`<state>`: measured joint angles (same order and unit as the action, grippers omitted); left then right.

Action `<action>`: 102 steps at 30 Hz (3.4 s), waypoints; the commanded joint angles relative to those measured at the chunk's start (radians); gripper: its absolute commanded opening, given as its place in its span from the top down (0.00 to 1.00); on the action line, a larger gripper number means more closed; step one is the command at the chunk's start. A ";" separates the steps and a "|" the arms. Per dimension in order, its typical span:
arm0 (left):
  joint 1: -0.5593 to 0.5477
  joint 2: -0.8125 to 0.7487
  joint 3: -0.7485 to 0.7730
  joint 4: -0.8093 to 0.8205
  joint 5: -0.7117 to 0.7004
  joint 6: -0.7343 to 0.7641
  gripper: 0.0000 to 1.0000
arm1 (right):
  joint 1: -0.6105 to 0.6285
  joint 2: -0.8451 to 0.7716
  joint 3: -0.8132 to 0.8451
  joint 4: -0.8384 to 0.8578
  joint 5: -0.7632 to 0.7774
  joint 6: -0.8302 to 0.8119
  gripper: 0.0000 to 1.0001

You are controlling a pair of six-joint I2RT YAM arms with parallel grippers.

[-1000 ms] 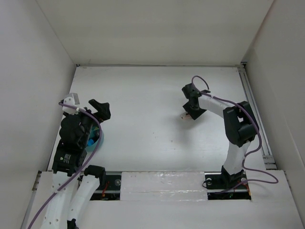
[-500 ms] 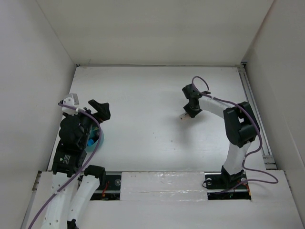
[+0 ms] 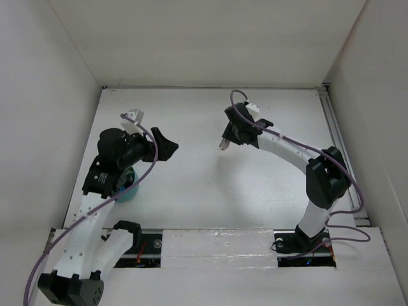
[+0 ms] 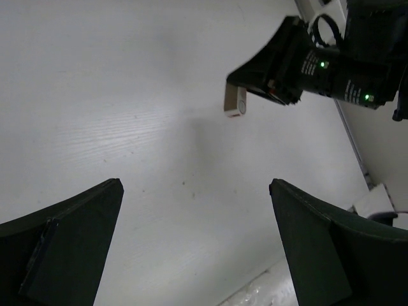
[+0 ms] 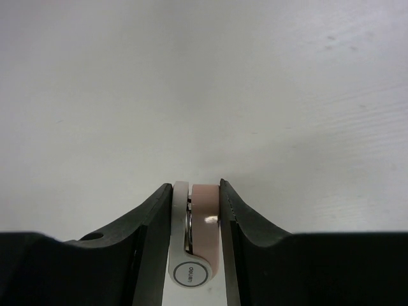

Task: Sort the stationery into containers
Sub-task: Pick up the stapler from the center of the board, then place the stapler in the storage box.

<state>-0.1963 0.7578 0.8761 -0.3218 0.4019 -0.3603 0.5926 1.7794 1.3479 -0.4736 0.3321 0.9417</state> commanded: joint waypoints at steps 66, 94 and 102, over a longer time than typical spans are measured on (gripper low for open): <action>-0.003 0.052 0.006 0.138 0.218 0.063 0.03 | 0.460 -0.049 0.494 -0.026 0.085 -0.095 1.00; -0.003 0.029 -0.003 0.168 0.270 0.063 0.13 | 0.434 -0.121 0.376 0.133 -0.082 -0.038 1.00; -0.003 0.038 -0.003 0.168 0.281 0.063 0.35 | 0.444 -0.112 0.398 0.133 -0.081 -0.038 1.00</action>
<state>-0.2054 0.8001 0.8764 -0.2054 0.6544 -0.3115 1.0187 1.7081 1.7191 -0.4091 0.2646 0.8948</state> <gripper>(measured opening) 0.673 0.382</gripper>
